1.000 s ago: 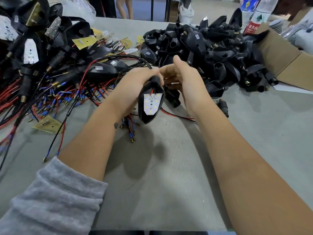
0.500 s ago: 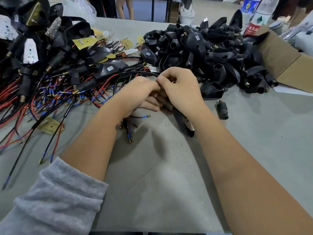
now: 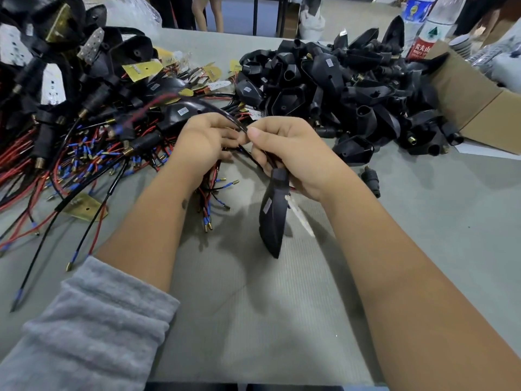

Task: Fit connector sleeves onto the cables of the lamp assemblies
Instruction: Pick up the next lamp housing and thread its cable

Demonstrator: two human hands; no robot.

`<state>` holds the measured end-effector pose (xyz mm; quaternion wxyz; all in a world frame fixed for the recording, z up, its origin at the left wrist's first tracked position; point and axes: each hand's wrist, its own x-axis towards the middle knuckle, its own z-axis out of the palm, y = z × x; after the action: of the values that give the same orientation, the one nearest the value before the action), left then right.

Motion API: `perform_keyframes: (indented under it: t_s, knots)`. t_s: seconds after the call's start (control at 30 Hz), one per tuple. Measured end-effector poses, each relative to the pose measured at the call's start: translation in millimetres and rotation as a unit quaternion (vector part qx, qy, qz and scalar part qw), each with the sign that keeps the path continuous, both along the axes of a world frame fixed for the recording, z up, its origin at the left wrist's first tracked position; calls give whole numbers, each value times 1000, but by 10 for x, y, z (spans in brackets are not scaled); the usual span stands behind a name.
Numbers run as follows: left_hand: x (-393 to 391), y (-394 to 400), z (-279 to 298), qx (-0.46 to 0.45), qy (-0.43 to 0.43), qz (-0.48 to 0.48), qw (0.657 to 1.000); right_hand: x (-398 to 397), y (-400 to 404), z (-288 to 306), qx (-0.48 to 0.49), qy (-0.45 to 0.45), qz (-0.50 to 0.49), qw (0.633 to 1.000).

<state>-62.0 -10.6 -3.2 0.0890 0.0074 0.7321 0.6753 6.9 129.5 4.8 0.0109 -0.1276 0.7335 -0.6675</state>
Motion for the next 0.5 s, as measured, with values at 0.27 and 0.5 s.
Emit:
perform_keyframes:
  t_s: [0.27, 0.5]
  knots:
    - [37, -47, -34, 36, 47, 26, 998, -127, 164, -66, 65, -3, -248, 966]
    - [-39, -92, -75, 173, 24, 65, 983, -55, 103, 0, 168, 11, -144, 975]
